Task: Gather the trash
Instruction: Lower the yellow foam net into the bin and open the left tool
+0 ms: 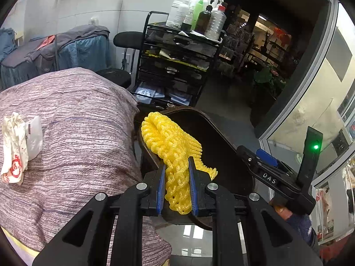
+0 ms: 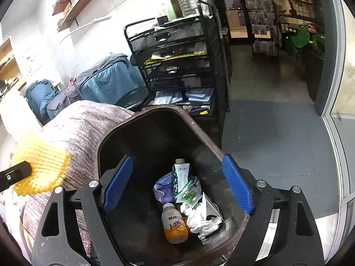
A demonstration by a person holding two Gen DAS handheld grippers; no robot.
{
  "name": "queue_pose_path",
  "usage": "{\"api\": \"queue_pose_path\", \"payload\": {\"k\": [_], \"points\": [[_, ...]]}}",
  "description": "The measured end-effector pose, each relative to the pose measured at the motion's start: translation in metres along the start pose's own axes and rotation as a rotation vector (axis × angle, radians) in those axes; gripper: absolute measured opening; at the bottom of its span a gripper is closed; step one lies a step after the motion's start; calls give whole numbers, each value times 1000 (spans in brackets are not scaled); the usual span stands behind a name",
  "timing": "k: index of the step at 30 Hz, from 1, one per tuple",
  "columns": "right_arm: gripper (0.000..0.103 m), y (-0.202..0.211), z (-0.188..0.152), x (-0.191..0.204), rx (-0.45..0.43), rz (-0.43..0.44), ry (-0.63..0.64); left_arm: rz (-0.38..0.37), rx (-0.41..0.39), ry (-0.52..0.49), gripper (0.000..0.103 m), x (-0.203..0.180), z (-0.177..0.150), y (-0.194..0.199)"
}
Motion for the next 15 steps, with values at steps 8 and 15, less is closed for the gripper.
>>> {"api": "queue_pose_path", "payload": {"k": [8,15], "points": [[83,10,2,-11,-25,-21,-20,-29,23,-1,18,-13,1,-18],[85,16,1,-27,-42,-54,-49,-43,51,-21,18,-25,1,-37]]}}
Point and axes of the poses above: each gripper's, at about its wrist camera, not at the fingertips, and y roughly against the way its jaws point, x to its left, z to its top, the point moved 5 cm from there along -y, roughly the way its jaws point, and after that the axes turned 12 degrees about -x, right-handed, at the moved point
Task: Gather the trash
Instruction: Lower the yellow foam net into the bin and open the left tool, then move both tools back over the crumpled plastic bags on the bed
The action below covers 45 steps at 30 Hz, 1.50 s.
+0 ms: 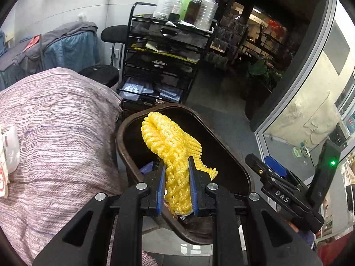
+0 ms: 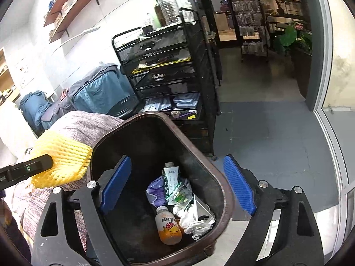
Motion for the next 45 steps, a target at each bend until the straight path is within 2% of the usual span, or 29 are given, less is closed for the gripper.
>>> {"api": "queue_pose_path", "payload": {"k": [18,19,21,23,25,26,34,39,45], "points": [[85,6,2,-28,-17,-54,-37,-23,49,-57,18,-22,4,-40],[85,7,3,-29,-19,-55,-38,-22,50,-59,20,-22,4,-41],[85,8,4,-31,-25,-61,-41,-21,50,-58,31,-23,4,-43],[85,8,5,-34,-29,-69,-47,-16,38,-53,58,-23,5,-43],[85,8,6,-36,-31,-75,-52,-16,26,-51,74,-22,6,-42],[85,8,6,-37,-30,-77,-54,-14,22,-54,79,-22,6,-42],[86,7,5,-39,-28,-81,-63,3,-10,-117,93,-28,7,-36],[86,5,5,-39,-30,-82,-61,28,-53,-177,97,-34,9,-28],[86,5,4,-37,-30,-78,-60,35,-99,-181,97,-34,16,-17]]}}
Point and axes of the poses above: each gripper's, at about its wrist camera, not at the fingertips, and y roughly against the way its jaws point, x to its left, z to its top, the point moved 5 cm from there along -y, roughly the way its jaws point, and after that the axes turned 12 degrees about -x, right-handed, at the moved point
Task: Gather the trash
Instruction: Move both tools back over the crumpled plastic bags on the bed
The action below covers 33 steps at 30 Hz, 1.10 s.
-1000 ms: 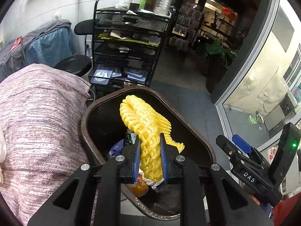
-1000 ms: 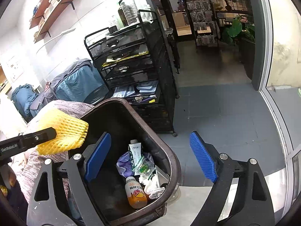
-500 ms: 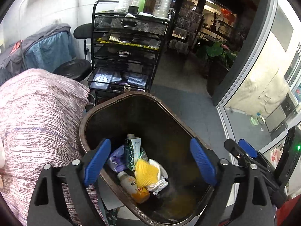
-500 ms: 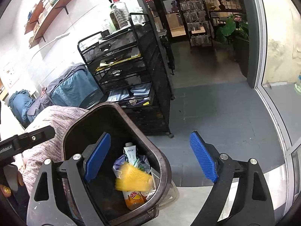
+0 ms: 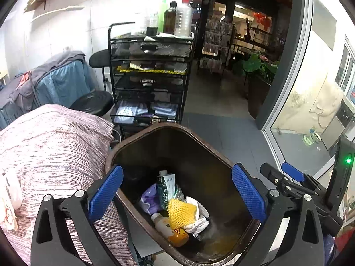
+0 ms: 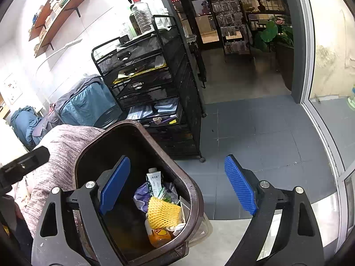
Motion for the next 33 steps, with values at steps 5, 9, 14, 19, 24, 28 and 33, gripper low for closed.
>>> {"api": "queue_pose_path", "payload": {"k": [5,9,14,19,24,28,33], "points": [[86,1,0,5,-3,13,2,19,-37,1,97,7,4,15],[86,2,0,15,-8,34,10,41,-70,17,97,16,6,32],[86,2,-1,31,-8,65,32,89,-93,22,97,30,5,54],[86,3,-4,53,-6,110,59,137,-108,32,97,47,2,74],[87,5,-7,82,-6,174,99,193,-122,42,97,67,-2,95],[90,9,-9,109,-7,233,141,249,-134,44,97,85,-6,110],[90,12,-16,148,3,317,199,328,-139,49,97,111,-14,130]]}}
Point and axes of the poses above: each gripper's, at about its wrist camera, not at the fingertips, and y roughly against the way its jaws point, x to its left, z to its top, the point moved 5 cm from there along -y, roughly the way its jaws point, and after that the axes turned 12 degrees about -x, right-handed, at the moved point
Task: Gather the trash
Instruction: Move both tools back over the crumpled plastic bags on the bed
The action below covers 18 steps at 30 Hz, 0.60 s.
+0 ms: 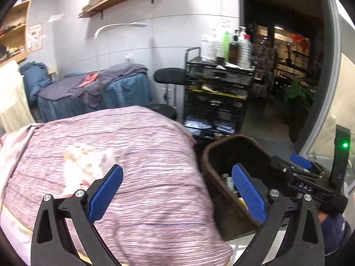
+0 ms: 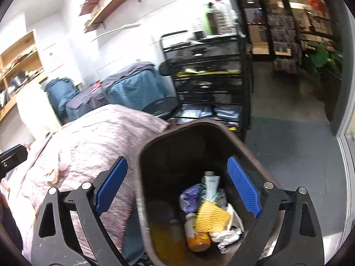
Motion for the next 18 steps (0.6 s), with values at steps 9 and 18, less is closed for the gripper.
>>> {"api": "queue_pose_path", "payload": {"k": [9,18], "points": [[91,-4,1,88,-49,184,179,118,2,30,97,57,-10,17],[97,-8,1,175,-24,342,302,222,36,70,97,116,-31,34]]}}
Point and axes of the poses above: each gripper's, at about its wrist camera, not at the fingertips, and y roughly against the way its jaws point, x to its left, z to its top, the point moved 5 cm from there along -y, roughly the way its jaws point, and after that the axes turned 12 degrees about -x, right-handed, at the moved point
